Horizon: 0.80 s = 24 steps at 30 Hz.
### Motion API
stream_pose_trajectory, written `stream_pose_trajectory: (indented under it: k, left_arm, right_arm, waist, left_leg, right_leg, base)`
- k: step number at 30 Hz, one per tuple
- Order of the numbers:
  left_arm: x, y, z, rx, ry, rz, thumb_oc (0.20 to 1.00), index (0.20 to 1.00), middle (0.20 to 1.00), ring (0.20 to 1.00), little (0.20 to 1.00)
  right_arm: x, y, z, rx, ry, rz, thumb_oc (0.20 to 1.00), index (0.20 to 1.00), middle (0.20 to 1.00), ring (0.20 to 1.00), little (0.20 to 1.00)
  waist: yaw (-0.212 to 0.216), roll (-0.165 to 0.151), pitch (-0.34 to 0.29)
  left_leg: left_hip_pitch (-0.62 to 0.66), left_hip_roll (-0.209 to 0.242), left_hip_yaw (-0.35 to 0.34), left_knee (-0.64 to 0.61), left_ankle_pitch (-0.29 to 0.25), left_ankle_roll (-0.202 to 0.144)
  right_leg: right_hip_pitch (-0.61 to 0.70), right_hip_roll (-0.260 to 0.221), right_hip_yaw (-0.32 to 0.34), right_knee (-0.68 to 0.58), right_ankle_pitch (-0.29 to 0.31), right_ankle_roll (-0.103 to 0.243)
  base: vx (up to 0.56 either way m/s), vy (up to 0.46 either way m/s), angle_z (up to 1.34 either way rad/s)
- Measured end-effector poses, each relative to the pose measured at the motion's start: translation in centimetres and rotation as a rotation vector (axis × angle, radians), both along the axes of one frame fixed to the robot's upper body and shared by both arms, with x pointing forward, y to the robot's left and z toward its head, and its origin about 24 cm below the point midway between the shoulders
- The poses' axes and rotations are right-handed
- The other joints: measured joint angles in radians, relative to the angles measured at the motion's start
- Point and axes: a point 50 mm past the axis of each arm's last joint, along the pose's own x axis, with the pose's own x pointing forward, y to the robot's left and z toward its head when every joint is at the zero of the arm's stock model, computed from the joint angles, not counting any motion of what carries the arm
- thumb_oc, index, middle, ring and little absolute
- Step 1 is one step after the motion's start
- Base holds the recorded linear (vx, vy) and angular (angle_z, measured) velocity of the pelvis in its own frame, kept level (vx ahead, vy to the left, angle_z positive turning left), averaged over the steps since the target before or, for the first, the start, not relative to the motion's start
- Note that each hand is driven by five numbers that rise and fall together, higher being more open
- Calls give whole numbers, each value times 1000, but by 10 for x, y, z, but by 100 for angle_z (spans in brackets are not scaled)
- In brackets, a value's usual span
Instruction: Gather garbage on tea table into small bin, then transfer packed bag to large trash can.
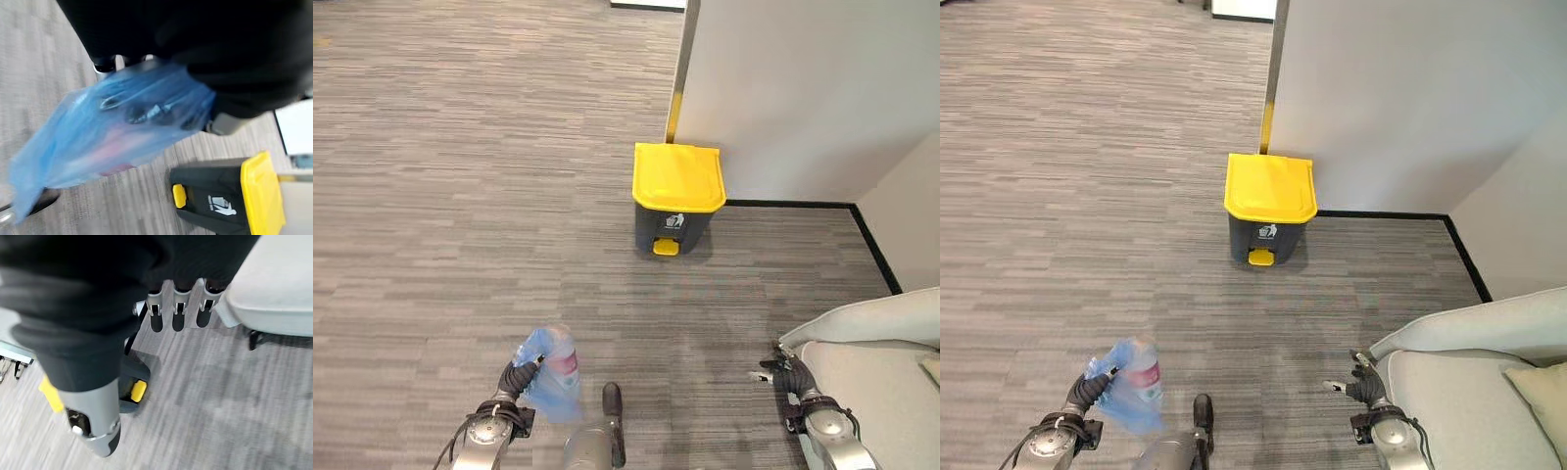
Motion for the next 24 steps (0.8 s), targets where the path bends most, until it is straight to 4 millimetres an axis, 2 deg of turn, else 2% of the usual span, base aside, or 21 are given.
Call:
stream_pose_trajectory:
  k: [1,2,3,5,7,8,11,12,13,14,15,18,19,20,21,22,24]
  left_arm:
    - [5,0,3,6,-13,-8,200,200,200,200,200]
    - [11,3,8,21,-37,-9,200,200,200,200,200]
    - [13,4,10,29,-40,-7,200,200,200,200,200]
    - [16,3,11,30,-50,-10,200,200,200,200,200]
    - [18,4,13,35,-58,-4,200,200,200,200,200]
    - [19,5,13,37,-61,2,200,200,200,200,200]
    - [7,8,6,42,-26,28,200,200,200,200,200]
    - [5,9,5,44,-19,28,200,200,200,200,200]
    - [5,9,5,44,-19,28,200,200,200,200,200]
    - [3,11,5,43,-20,39,200,200,200,200,200]
    - [4,10,4,37,-21,44,200,200,200,200,200]
    - [3,6,2,31,-12,33,200,200,200,200,200]
    - [3,1,0,13,-11,33,200,200,200,200,200]
    - [5,-2,0,6,-19,32,200,200,200,200,200]
    - [7,-3,1,3,-25,31,200,200,200,200,200]
    - [3,-7,-3,-15,-13,36,200,200,200,200,200]
    - [-5,-9,-8,-24,9,44,200,200,200,200,200]
  right_arm:
    - [0,3,1,2,-4,18,1000,1000,1000,1000,1000]
    - [7,9,4,10,-21,35,1000,1000,1000,1000,1000]
    - [14,11,8,14,-43,43,1000,1000,1000,1000,1000]
    - [19,11,11,12,-59,46,1000,1000,1000,1000,1000]
    - [21,11,13,9,-66,48,1000,1000,1000,1000,1000]
    - [22,10,14,5,-68,47,1000,1000,1000,1000,1000]
    - [17,8,9,5,-47,39,1000,1000,1000,1000,1000]
    - [17,8,9,4,-43,35,1000,1000,1000,1000,1000]
    - [17,8,9,4,-43,35,1000,1000,1000,1000,1000]
    - [12,7,6,3,-29,34,1000,1000,1000,1000,1000]
    - [13,7,7,3,-33,33,1000,1000,1000,1000,1000]
    - [8,5,3,1,-5,23,1000,1000,1000,1000,1000]
    - [4,1,-1,-9,21,14,1000,1000,1000,1000,1000]
    - [5,0,-1,-13,21,13,1000,1000,1000,1000,1000]
    - [4,-1,-1,-13,20,9,1000,1000,1000,1000,1000]
    - [6,-8,4,-22,1,-10,1000,1000,1000,1000,1000]
    - [10,-14,9,-44,-14,-12,1000,1000,1000,1000,1000]
  waist:
    - [-2,-3,-1]
    - [0,8,12]
    - [-8,19,25]
    - [-13,40,38]
    - [-13,49,45]
    - [-18,52,57]
    - [-18,46,61]
    - [-18,45,62]
    - [-18,45,62]
    - [-33,40,69]
    - [-37,32,65]
    - [-48,35,69]
    - [-67,59,68]
    - [-67,71,68]
    - [-70,69,69]
    - [-65,65,65]
    - [-60,79,61]
  left_leg:
    - [11,-14,-3,-7,0,0]
    - [58,-24,-17,-38,-32,24]
    - [86,-32,-22,-58,-32,23]
    - [133,-35,-28,-92,-36,18]
    - [147,-35,-36,-92,-60,-15]
    - [162,-36,-32,-88,-81,-30]
    - [223,-40,-26,-89,-116,-31]
    - [232,-41,-26,-88,-119,-28]
    - [232,-41,-26,-88,-119,-28]
    - [249,-40,-48,-81,-165,-48]
    - [252,-39,-62,-71,-184,-49]
    - [305,-28,-87,-71,-202,-67]
    - [346,13,-119,-59,-223,-100]
    - [343,37,-117,-29,-227,-109]
    - [316,50,-107,40,-225,-117]
    - [243,91,-75,255,-215,-137]
    - [211,137,-72,389,-202,-158]
  right_leg:
    - [-32,-16,2,29,-5,8]
    - [-127,-51,-26,105,-13,21]
    - [-164,-67,-46,116,-19,11]
    - [-216,-77,-82,49,-28,9]
    - [-287,-72,-92,-30,2,4]
    - [-342,-73,-113,-115,69,-9]
    - [-347,-78,-160,-305,216,13]
    - [-349,-78,-164,-336,245,9]
    - [-349,-78,-164,-336,245,9]
    - [-379,-81,-164,-364,297,12]
    - [-384,-86,-167,-387,324,16]
    - [-331,-75,-159,-482,364,8]
    - [-275,-54,-161,-472,429,-20]
    - [-268,-36,-164,-454,427,-25]
    - [-256,-26,-168,-454,432,-37]
    - [-202,-3,-188,-462,441,-131]
    - [-170,35,-184,-460,403,-143]
  base:
    - [351,171,-8]
    - [380,128,-6]
    - [385,95,-6]
    - [192,5,10]
    - [229,-65,13]
    - [456,-111,26]
    - [206,-74,6]
    - [304,-179,1]
    - [308,-182,11]
    - [473,-244,18]
    - [332,-172,22]
    - [354,-252,37]
    - [358,-361,81]
    - [264,-288,75]
    - [323,-327,42]
    - [226,-209,17]
    - [267,-192,-20]
